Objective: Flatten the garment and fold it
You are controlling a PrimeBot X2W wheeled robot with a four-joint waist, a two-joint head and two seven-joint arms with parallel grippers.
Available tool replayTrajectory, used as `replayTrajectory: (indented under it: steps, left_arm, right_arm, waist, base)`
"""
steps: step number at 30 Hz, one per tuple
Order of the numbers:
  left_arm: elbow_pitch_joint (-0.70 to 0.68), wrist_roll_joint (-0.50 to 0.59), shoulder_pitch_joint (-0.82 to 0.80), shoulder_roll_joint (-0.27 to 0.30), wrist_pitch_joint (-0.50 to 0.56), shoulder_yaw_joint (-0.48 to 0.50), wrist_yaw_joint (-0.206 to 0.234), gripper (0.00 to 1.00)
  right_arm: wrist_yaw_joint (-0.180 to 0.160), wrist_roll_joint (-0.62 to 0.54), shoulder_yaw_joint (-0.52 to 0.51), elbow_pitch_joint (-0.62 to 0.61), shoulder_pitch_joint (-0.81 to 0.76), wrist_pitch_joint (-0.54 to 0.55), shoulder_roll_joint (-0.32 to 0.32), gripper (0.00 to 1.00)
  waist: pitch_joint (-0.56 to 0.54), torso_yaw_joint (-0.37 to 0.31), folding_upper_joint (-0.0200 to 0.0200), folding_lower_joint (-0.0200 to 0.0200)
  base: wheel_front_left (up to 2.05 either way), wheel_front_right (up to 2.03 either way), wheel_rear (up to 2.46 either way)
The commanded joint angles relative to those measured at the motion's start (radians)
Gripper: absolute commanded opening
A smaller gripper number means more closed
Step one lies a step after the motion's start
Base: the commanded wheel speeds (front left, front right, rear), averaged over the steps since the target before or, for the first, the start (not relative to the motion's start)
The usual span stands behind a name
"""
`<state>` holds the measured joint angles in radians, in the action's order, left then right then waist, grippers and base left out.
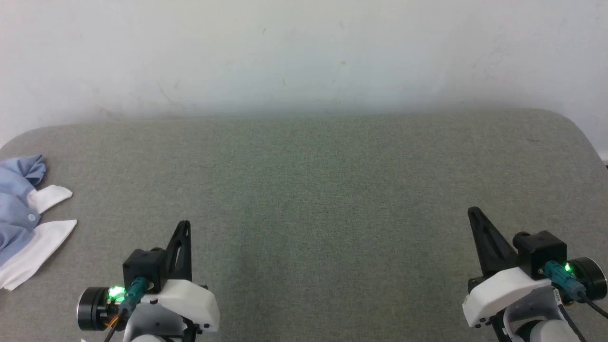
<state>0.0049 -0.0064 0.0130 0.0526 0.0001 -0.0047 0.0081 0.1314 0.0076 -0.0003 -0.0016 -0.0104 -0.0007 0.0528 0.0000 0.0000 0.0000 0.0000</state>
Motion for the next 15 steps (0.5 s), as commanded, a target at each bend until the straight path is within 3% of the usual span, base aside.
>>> replayTrajectory:
  steps: [1, 6, 7, 15]
  left_arm:
    - [-0.005, 0.006, -0.013, -0.002, 0.000, 0.005, -0.008, 0.00]
    - [-0.005, 0.006, -0.013, -0.002, 0.000, 0.005, -0.008, 0.00]
    - [0.000, 0.000, 0.000, 0.000, 0.000, 0.000, 0.000, 1.00]
    - [0.010, -0.013, -0.004, 0.000, -0.011, -0.008, -0.004, 1.00]
  right_arm:
    - [-0.001, -0.008, 0.000, 0.002, 0.010, 0.001, -0.003, 0.00]
    - [-0.001, -0.008, 0.000, 0.002, 0.010, 0.001, -0.003, 0.00]
    - [0.000, 0.000, 0.000, 0.000, 0.000, 0.000, 0.000, 1.00]
    - [0.000, 0.004, -0.002, 0.007, 0.000, -0.009, 0.000, 1.00]
  waist:
    - [0.000, 0.000, 0.0000, 0.0000]
    - [0.000, 0.000, 0.0000, 0.0000]
    - [0.000, 0.000, 0.0000, 0.0000]
    - [0.000, -0.001, 0.0000, 0.0000]
  base:
    - [0.00, 0.00, 0.00]
    - [0.00, 0.00, 0.00]
    - [0.00, 0.00, 0.00]
    - [0.00, 0.00, 0.00]
